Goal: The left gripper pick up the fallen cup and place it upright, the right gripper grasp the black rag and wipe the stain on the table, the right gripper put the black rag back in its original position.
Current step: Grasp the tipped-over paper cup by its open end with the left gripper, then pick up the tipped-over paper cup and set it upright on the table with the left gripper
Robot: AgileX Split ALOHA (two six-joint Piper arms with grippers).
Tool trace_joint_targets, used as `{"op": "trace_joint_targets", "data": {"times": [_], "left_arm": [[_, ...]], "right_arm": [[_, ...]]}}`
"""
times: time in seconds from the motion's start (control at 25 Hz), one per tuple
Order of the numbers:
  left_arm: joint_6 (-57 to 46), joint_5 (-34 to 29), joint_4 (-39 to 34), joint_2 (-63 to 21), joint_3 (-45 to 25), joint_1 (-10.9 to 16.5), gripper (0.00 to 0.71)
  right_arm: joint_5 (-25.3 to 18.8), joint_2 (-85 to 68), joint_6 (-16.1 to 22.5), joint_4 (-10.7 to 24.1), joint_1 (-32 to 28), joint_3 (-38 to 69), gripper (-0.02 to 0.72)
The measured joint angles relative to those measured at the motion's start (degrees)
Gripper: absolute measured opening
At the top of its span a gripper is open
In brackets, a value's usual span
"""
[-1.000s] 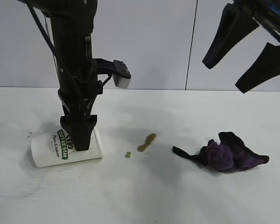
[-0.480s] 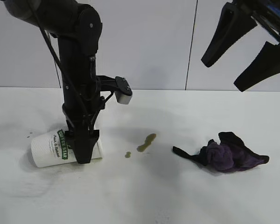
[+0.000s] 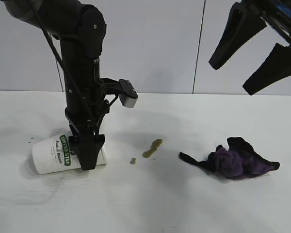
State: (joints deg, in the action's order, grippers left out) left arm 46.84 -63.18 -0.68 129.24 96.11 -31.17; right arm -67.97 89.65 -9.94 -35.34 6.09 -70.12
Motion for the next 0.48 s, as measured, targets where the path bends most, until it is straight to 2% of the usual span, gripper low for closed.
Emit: {"op": "trace_joint_targets", "data": {"times": [0.48], "left_arm": [[-2.04,-0.68,0.02,-2.28,1.76,0.00,0.575]], "right_arm": [[-0.40,0.00,0.06,0.00,0.00,0.00,0.454]]}}
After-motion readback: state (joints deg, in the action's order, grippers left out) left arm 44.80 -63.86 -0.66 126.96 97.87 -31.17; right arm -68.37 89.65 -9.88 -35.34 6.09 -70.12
